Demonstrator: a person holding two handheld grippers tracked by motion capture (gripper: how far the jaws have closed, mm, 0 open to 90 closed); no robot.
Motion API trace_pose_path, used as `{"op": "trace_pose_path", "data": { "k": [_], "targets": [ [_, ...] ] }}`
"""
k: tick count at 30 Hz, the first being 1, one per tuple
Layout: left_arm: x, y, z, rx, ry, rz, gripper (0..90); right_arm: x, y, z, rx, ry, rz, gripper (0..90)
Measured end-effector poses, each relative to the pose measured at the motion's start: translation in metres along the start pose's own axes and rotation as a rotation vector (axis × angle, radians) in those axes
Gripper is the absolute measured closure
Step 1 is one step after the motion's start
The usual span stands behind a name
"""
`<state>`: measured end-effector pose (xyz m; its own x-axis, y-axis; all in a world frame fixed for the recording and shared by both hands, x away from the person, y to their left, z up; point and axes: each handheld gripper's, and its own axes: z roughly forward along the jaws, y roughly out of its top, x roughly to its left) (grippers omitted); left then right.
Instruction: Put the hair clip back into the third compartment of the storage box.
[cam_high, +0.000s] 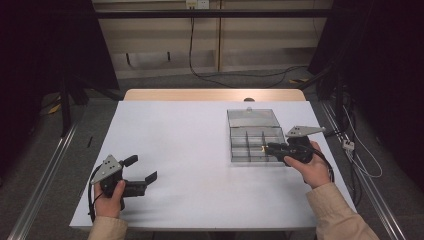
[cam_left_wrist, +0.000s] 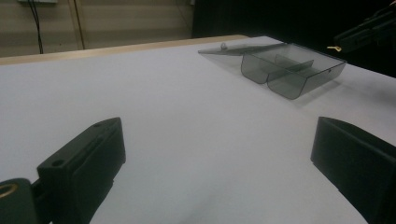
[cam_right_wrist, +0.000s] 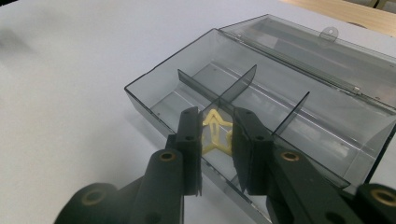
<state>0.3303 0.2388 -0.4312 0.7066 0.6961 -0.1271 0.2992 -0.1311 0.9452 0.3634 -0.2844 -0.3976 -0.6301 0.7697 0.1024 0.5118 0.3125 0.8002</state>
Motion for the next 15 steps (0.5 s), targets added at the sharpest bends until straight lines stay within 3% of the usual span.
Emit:
{"op": "trace_pose_path", "data": {
  "k": [15],
  "targets": [
    [-0.0003, 0.0000, 0.0002, 0.000, 0.000, -0.001, 2.8, -0.0047, 0.0019, 0.0042, 0.001, -0.007, -0.002, 73.6]
  ]
}}
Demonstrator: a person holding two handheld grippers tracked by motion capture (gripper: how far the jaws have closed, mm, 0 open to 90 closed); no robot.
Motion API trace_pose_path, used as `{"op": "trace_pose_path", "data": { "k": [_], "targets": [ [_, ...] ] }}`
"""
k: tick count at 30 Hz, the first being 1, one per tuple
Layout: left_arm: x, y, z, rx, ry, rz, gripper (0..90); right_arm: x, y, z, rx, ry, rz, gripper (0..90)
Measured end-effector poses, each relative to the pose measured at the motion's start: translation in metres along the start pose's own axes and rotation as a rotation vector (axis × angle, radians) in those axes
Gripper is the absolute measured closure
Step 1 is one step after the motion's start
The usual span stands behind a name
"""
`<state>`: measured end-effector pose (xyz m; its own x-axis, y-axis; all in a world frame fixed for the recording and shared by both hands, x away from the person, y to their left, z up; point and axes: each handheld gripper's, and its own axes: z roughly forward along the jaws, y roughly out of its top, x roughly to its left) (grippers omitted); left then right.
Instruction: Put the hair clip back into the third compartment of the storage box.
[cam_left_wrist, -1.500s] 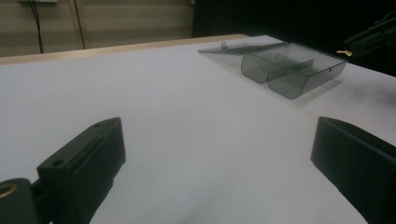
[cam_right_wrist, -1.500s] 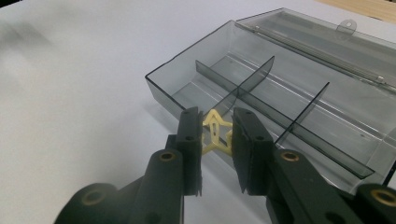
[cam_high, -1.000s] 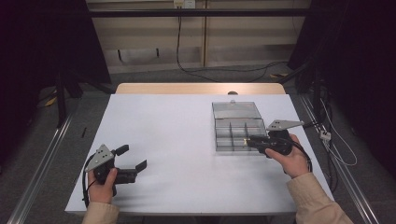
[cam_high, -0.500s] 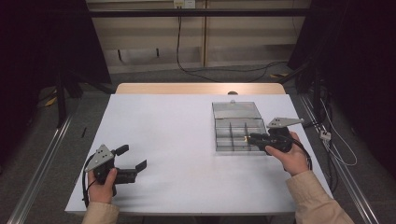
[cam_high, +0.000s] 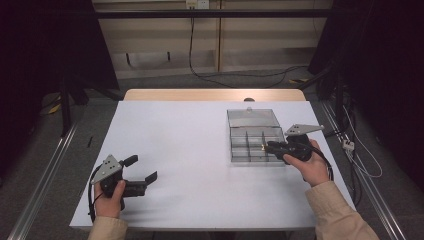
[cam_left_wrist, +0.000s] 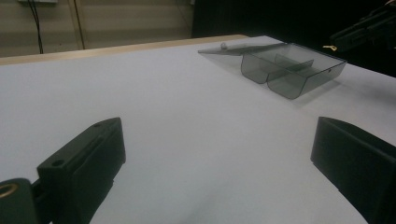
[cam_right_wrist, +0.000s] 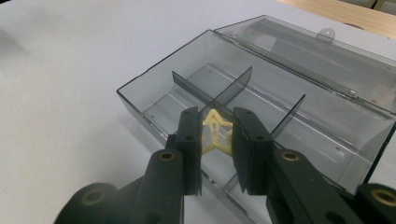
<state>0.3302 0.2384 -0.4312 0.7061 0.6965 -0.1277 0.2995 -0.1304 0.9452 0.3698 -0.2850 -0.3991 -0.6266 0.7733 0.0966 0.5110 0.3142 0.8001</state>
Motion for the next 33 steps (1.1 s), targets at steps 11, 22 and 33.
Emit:
{"op": "trace_pose_path", "data": {
  "k": [11, 22, 33],
  "targets": [
    [0.000, 0.000, 0.000, -0.001, -0.002, -0.002, 2.8, -0.007, 0.003, 0.000, -0.003, -0.016, 0.006, 73.7],
    [0.000, 0.000, 0.000, 0.001, -0.003, 0.001, 2.8, -0.013, 0.005, 0.004, 0.002, -0.035, 0.010, 73.6],
    [0.000, 0.000, 0.001, 0.003, -0.004, 0.003, 2.8, -0.020, 0.004, 0.008, 0.000, -0.044, 0.023, 73.6]
  ]
}}
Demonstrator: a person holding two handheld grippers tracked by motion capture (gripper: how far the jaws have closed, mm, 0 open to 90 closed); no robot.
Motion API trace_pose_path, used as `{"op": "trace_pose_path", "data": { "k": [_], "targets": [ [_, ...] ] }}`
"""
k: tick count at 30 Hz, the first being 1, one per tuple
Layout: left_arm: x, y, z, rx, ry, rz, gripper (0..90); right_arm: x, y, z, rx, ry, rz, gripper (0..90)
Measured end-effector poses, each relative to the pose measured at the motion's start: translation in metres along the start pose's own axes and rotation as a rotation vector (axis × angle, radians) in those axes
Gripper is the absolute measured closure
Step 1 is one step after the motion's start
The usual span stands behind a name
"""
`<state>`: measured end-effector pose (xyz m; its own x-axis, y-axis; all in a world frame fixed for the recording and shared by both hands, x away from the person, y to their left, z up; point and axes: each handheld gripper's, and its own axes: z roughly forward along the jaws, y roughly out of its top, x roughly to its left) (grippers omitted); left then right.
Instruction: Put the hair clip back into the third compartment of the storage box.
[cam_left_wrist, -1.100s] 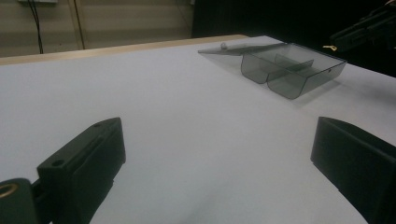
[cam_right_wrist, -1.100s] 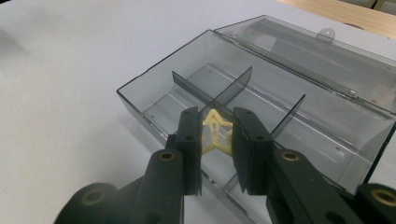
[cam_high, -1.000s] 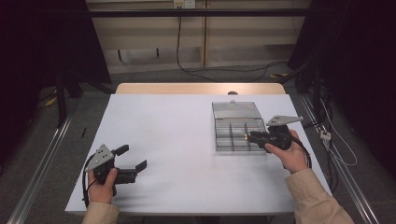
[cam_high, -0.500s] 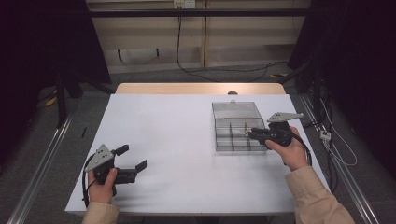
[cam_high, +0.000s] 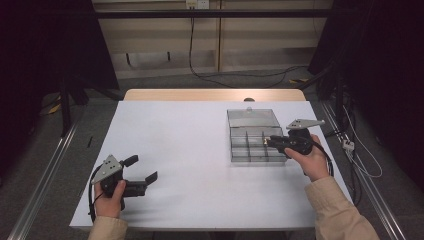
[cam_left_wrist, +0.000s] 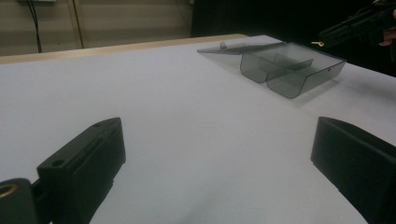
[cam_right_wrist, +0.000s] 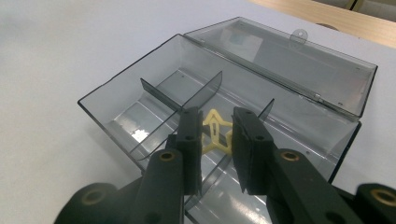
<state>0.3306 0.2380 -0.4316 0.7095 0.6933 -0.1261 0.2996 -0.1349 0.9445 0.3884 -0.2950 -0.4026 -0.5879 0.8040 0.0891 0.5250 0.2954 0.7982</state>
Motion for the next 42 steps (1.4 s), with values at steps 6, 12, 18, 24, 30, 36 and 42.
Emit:
{"op": "trace_pose_path", "data": {
  "k": [6, 12, 18, 24, 30, 36, 42],
  "targets": [
    [0.000, 0.000, 0.000, 0.000, -0.001, -0.002, 2.8, -0.002, 0.000, 0.003, 0.005, 0.004, 0.006, 73.6],
    [0.000, 0.000, 0.000, -0.002, 0.001, -0.004, 2.8, -0.005, 0.001, 0.004, 0.001, -0.002, 0.011, 73.6],
    [0.000, 0.000, 0.000, -0.002, 0.000, -0.003, 2.8, -0.008, 0.000, 0.006, 0.002, -0.007, 0.018, 73.6],
    [0.000, 0.000, 0.000, 0.000, 0.000, -0.002, 2.8, -0.010, 0.000, 0.007, 0.004, -0.012, 0.025, 73.6],
    [0.000, 0.000, 0.000, -0.002, 0.001, -0.004, 2.8, -0.013, -0.001, 0.008, 0.006, -0.017, 0.030, 73.6],
    [0.000, 0.000, 0.000, -0.001, 0.002, -0.001, 2.8, -0.015, -0.002, 0.010, 0.016, -0.030, 0.030, 73.6],
    [0.000, 0.000, 0.000, -0.002, 0.002, -0.002, 2.8, -0.015, -0.003, 0.012, 0.017, -0.033, 0.032, 73.6]
  ]
}}
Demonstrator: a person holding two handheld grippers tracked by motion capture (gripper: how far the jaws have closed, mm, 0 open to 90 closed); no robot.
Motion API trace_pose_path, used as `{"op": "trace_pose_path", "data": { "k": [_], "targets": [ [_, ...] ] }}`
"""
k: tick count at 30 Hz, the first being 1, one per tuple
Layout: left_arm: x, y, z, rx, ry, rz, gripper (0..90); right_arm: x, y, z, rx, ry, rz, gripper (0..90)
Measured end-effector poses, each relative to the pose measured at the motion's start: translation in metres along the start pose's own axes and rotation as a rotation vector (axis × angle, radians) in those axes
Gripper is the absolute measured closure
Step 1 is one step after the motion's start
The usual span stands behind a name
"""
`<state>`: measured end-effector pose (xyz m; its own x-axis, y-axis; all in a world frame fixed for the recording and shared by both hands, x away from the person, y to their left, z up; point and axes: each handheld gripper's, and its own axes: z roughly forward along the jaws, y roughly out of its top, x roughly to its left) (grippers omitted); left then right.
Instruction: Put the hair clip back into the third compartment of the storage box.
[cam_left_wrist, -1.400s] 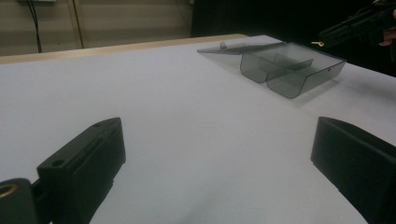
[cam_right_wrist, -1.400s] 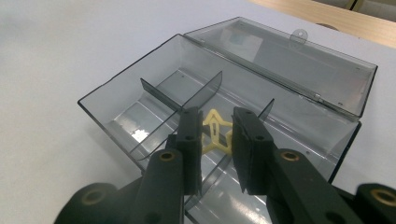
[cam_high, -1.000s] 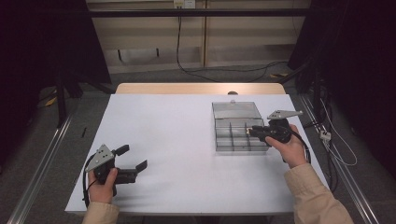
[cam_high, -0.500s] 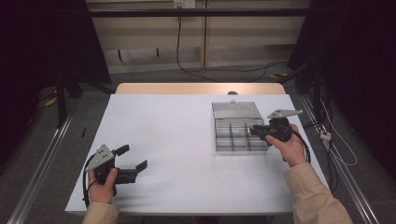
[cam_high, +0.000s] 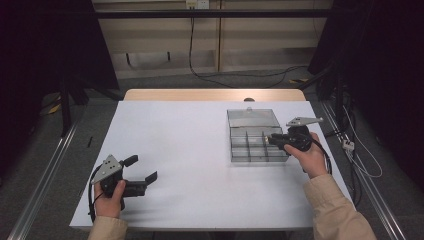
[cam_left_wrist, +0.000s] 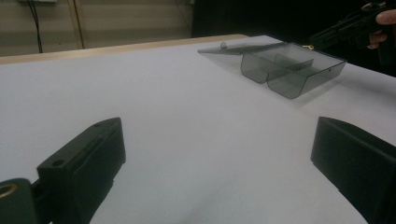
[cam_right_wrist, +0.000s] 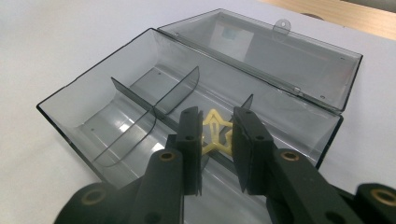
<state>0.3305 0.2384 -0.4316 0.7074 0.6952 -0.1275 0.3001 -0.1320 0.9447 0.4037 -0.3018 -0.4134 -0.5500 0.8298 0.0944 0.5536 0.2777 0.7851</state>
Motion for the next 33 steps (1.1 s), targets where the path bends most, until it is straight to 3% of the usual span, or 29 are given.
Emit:
{"op": "trace_pose_path", "data": {
  "k": [33],
  "targets": [
    [0.000, 0.000, 0.000, 0.001, 0.000, 0.002, 2.8, -0.011, 0.007, 0.000, -0.004, -0.029, 0.014, 73.6]
  ]
}}
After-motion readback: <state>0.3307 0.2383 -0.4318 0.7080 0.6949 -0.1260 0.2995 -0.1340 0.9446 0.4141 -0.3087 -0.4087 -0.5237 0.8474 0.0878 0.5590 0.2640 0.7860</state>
